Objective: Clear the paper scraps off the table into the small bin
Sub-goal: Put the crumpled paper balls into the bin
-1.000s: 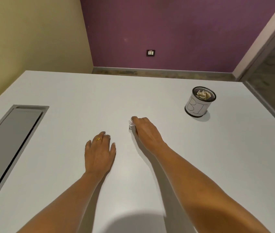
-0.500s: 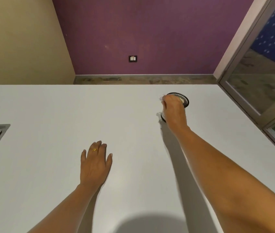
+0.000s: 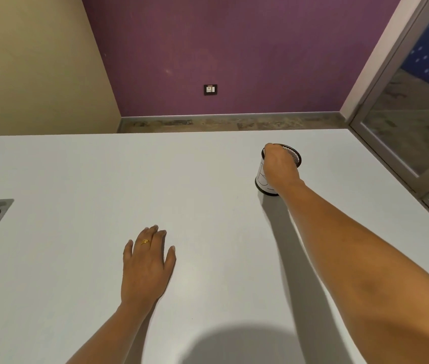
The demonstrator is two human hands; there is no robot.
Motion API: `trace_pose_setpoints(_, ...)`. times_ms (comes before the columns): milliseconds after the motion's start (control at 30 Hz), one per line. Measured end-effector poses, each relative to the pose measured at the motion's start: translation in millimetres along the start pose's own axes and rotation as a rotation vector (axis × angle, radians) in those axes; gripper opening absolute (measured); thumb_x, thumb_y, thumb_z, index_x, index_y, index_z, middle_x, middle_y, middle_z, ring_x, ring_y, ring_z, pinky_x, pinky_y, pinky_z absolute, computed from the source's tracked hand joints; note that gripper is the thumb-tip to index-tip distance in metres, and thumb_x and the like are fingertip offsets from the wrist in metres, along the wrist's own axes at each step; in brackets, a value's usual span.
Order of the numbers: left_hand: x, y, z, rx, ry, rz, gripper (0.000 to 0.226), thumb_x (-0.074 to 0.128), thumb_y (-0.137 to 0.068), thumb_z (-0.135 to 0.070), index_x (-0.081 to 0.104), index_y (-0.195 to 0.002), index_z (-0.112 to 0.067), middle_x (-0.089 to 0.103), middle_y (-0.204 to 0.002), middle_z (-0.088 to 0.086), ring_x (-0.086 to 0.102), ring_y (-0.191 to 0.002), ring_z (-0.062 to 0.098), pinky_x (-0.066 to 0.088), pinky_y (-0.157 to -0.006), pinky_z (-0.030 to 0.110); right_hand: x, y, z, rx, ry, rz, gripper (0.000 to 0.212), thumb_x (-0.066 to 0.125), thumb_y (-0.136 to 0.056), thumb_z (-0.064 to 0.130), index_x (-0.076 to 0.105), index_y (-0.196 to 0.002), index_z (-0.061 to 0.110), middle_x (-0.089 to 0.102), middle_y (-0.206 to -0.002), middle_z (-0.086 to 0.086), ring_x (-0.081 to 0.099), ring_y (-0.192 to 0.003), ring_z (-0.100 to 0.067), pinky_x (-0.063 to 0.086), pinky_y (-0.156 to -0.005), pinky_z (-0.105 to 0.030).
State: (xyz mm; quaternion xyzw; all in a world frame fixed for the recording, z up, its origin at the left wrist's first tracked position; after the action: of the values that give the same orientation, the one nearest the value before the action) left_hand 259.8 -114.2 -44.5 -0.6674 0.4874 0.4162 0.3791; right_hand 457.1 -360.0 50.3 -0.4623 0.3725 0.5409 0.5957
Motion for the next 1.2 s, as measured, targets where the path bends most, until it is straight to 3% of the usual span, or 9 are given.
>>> trace_pose_setpoints(33, 0, 0, 0, 0.000, 0.000, 0.000, 0.035, 0.052, -0.090, -0.028, 0.054, -0.122, -0.013, 0.051, -0.137, 0.005, 0.041, -0.134, 0.021, 0.025, -0.113, 0.047, 2, 0, 1, -0.006, -0.011, -0.008, 0.010, 0.043, -0.092, 0.000, 0.051, -0.093, 0.006, 0.055, -0.093, -0.018, 0.054, -0.083, -0.029, 0.038, -0.067, -0.033)
trace_pose_setpoints(167, 0, 0, 0, 0.009, -0.001, -0.020, 0.037, 0.047, -0.091, -0.032, 0.054, -0.121, -0.013, 0.052, -0.137, 0.006, 0.042, -0.133, 0.021, 0.026, -0.113, 0.048, 9, 4, 1, -0.015, 0.064, -0.036, 0.050, 0.032, -0.100, 0.039, 0.055, -0.109, -0.005, 0.063, -0.111, -0.022, 0.060, -0.102, -0.036, 0.047, -0.081, -0.039)
trace_pose_setpoints(367, -1, -1, -1, 0.026, -0.021, -0.026, 0.047, 0.036, -0.085, -0.038, 0.055, -0.120, -0.013, 0.053, -0.135, 0.006, 0.043, -0.132, 0.022, 0.028, -0.111, 0.048, 14, 0, -3, -0.020, 0.146, 0.029, 0.063, 0.027, -0.096, 0.053, 0.050, -0.116, -0.002, 0.065, -0.106, -0.022, 0.061, -0.098, -0.036, 0.047, -0.079, -0.040)
trace_pose_setpoints(533, 2, -1, 1, 0.008, -0.007, -0.013, 0.036, 0.048, -0.091, -0.032, 0.055, -0.121, -0.013, 0.052, -0.136, 0.006, 0.042, -0.133, 0.021, 0.027, -0.112, 0.048, 13, -4, -5, 0.020, 0.069, 0.108, 0.061, 0.029, -0.097, 0.051, 0.048, -0.118, -0.003, 0.061, -0.114, -0.022, 0.057, -0.106, -0.037, 0.044, -0.087, -0.043)
trace_pose_setpoints(633, 2, -2, 1, 0.015, -0.012, -0.017, 0.037, 0.045, -0.091, -0.033, 0.055, -0.120, -0.013, 0.053, -0.135, 0.006, 0.042, -0.132, 0.022, 0.028, -0.111, 0.048, 9, -6, -5, 0.026, -0.058, 0.104, 0.054, 0.034, -0.098, 0.043, 0.053, -0.111, -0.005, 0.057, -0.117, -0.024, 0.053, -0.109, -0.035, 0.043, -0.091, -0.042)
trace_pose_setpoints(767, 3, -2, 1, 0.014, -0.011, -0.024, 0.034, 0.049, -0.091, -0.030, 0.055, -0.119, -0.012, 0.053, -0.135, 0.006, 0.042, -0.133, 0.022, 0.027, -0.112, 0.048, 1, -4, -3, 0.015, -0.078, 0.013, 0.050, 0.037, -0.099, 0.038, 0.055, -0.116, -0.005, 0.046, -0.127, -0.021, 0.043, -0.122, -0.033, 0.039, -0.101, -0.044)
trace_pose_setpoints(933, 3, -1, 2, 0.014, 0.018, -0.027, 0.034, 0.052, -0.090, -0.027, 0.055, -0.120, -0.012, 0.052, -0.136, 0.007, 0.041, -0.133, 0.021, 0.025, -0.112, 0.048, -10, 9, 0, -0.049, -0.008, -0.182, 0.042, 0.044, -0.097, 0.034, 0.054, -0.119, 0.001, 0.050, -0.128, -0.015, 0.043, -0.121, -0.029, 0.040, -0.098, -0.042)
trace_pose_setpoints(1067, 3, 0, 4, 0.019, 0.055, -0.009, 0.036, 0.050, -0.091, -0.027, 0.053, -0.124, -0.011, 0.048, -0.139, 0.008, 0.037, -0.136, 0.021, 0.021, -0.115, 0.046, -12, 38, 10, -0.101, -0.012, -0.316, 0.029, 0.043, -0.096, 0.021, 0.058, -0.117, 0.007, 0.048, -0.136, -0.011, 0.039, -0.130, -0.027, 0.030, -0.105, -0.044)
trace_pose_setpoints(1200, -2, 10, 5, 0.053, 0.072, 0.021, 0.039, 0.049, -0.092, -0.024, 0.050, -0.128, -0.008, 0.045, -0.142, 0.010, 0.036, -0.137, 0.023, 0.021, -0.117, 0.044, 16, 92, 22, -0.137, -0.031, -0.185, 0.029, 0.040, -0.097, 0.021, 0.053, -0.122, 0.012, 0.042, -0.141, -0.006, 0.031, -0.135, -0.022, 0.022, -0.106, -0.041)
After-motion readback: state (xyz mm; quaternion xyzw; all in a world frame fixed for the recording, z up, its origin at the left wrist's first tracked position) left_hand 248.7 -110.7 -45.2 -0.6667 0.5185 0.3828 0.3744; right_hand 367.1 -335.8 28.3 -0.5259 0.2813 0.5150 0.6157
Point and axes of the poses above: each hand's wrist, its own y-axis away from the middle knuckle, its own x-axis out of the palm, z = x × y, the point moved 4 cm from there along -y, towards the middle knuckle
